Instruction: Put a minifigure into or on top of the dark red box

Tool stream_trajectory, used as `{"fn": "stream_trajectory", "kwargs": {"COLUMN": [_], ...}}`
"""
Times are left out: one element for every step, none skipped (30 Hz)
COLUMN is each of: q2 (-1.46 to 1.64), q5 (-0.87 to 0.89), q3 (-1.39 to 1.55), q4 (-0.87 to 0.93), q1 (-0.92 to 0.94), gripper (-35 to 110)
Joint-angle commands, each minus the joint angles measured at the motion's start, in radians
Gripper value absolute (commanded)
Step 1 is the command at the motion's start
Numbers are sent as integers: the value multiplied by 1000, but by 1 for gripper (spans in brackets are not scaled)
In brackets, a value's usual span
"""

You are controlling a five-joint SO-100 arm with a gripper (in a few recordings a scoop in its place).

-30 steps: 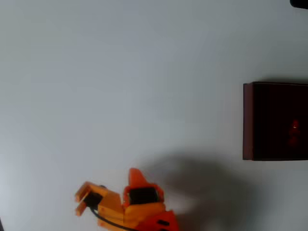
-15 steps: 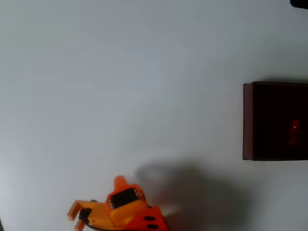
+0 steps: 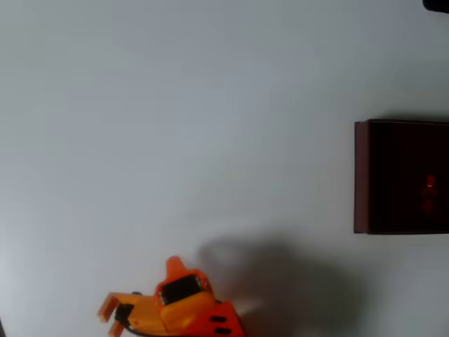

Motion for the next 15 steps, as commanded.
{"fn": "stream_trajectory", "kwargs": {"q2": [5, 5, 5, 5, 5, 5, 5, 5, 5, 5, 5, 5, 5, 5, 5], "q5": [5, 5, 5, 5, 5, 5, 5, 5, 5, 5, 5, 5, 5, 5, 5], "q3": [-17, -17, -17, -17, -17, -17, -17, -17, -17, -17, -17, -17, -17, -17, -17], "q4": [18, 18, 18, 18, 18, 18, 18, 18, 18, 18, 18, 18, 18, 18, 18], "q1": [-23, -23, -23, -23, -23, -23, -23, -23, -23, -23, -23, -23, -23, -23, -23], "gripper": [0, 0, 0, 0, 0, 0, 0, 0, 0, 0, 0, 0, 0, 0, 0]}}
